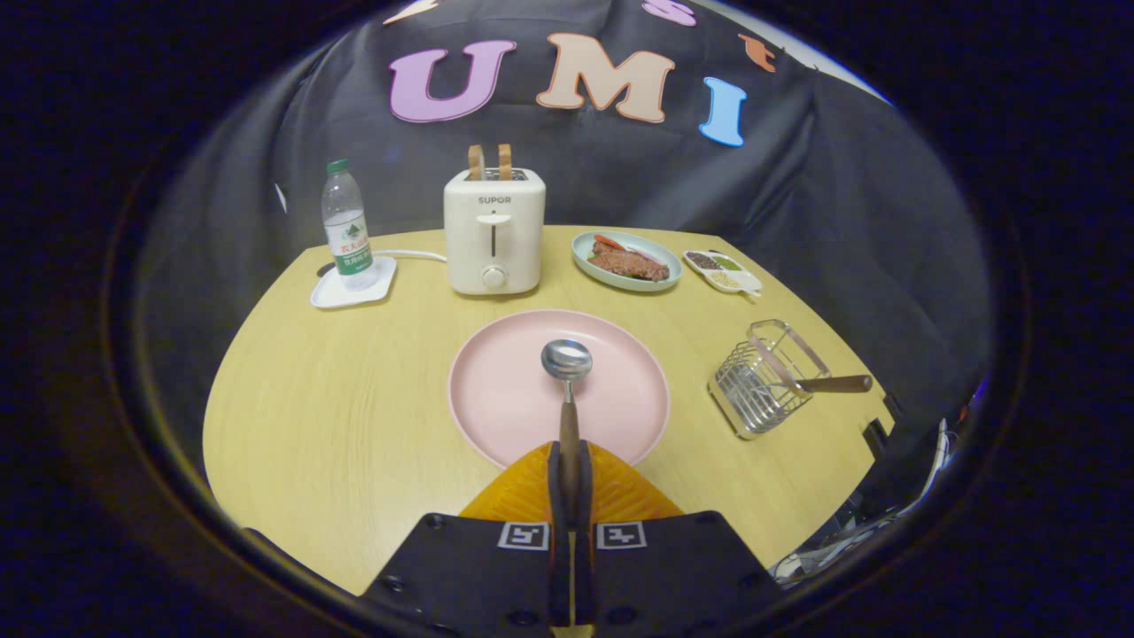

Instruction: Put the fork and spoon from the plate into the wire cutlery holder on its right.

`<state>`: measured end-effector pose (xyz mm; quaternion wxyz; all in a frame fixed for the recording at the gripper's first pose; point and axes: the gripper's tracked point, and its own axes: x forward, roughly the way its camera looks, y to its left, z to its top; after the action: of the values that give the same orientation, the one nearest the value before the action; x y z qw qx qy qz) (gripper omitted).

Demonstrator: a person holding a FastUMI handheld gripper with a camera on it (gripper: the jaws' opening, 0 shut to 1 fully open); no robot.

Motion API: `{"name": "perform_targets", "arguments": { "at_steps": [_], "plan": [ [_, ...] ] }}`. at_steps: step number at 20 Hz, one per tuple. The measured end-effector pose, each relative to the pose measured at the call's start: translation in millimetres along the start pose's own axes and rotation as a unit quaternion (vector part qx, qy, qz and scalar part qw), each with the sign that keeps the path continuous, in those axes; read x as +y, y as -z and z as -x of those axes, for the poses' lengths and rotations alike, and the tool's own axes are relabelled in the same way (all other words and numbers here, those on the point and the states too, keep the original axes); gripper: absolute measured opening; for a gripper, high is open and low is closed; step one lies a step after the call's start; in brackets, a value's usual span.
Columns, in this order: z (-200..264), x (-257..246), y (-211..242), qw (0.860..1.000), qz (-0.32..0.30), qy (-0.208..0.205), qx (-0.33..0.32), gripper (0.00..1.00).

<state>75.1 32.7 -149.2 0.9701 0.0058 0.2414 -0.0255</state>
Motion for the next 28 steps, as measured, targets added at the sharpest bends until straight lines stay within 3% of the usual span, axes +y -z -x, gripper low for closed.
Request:
{"name": "perform_targets", "arguments": {
  "at_steps": [7,13,18,23,28],
  "plan": [
    [25.8,-40.2,-44.7,0.995,-0.073,0.058,0.041,0.05],
    [37.1,-97.7,-69.7,0.983,-0.088,0.128,0.092,0.05],
    [37.8,-125.9,-89.1,0.969,-0.158,0.152,0.116,0.05],
    [39.3,-165.3,-81.3,0.948,-0.203,0.18,0.164,0.06],
    [19.8,-173.9,-73.5,0.932,-0.224,0.172,0.225,0.05]
  ]
}}
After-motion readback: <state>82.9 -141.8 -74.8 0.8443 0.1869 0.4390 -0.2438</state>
